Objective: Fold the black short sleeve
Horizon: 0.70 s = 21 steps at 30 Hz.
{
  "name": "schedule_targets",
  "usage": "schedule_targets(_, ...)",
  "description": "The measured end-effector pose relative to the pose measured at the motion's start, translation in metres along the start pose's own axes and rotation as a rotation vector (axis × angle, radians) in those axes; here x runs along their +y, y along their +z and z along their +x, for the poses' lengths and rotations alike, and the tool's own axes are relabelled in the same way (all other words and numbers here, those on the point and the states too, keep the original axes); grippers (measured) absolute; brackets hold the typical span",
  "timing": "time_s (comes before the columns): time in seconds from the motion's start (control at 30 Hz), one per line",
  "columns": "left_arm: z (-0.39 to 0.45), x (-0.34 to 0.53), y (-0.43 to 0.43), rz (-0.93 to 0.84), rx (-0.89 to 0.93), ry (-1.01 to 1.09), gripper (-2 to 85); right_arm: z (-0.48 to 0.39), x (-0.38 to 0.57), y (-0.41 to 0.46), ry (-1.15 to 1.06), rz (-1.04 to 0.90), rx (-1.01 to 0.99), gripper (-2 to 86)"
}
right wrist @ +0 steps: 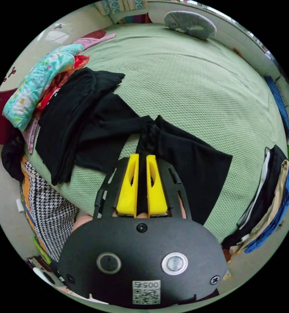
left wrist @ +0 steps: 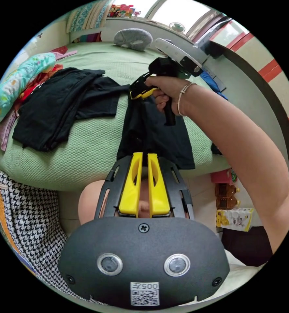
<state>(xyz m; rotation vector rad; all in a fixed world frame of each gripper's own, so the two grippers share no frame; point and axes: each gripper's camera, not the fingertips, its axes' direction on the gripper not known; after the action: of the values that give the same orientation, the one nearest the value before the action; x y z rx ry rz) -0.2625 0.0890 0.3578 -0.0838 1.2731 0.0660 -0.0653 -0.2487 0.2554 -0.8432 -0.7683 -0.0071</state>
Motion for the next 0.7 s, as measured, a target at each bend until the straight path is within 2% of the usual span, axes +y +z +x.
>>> schedule_targets(0.1, -0.012, -0.005, 0.006, -0.007, 0.009, 0.003, 4.4, -0.007, 0.007, -0.005, -0.049, 0.061, -0.055, 1.8)
schedule_targets(0.17, -0.022, -0.008, 0.009, 0.005, 0.036, -0.009, 4.3, -0.008, 0.021, -0.029, -0.091, 0.196, -0.128, 3.0)
schedule_targets(0.27, -0.032, -0.011, 0.012, -0.003, 0.027, -0.026, 4.3, -0.004, 0.044, -0.057, -0.124, 0.277, -0.188, 4.0)
schedule_targets(0.53, -0.046, -0.007, 0.006, -0.024, -0.083, -0.012, 1.2, 0.016, 0.116, -0.052, -0.113, 0.212, 0.069, -0.4)
schedule_targets(0.7, -0.057, -0.009, 0.003, -0.014, -0.098, -0.017, -0.1, 0.015, 0.146, -0.025, -0.073, 0.153, 0.095, -0.9)
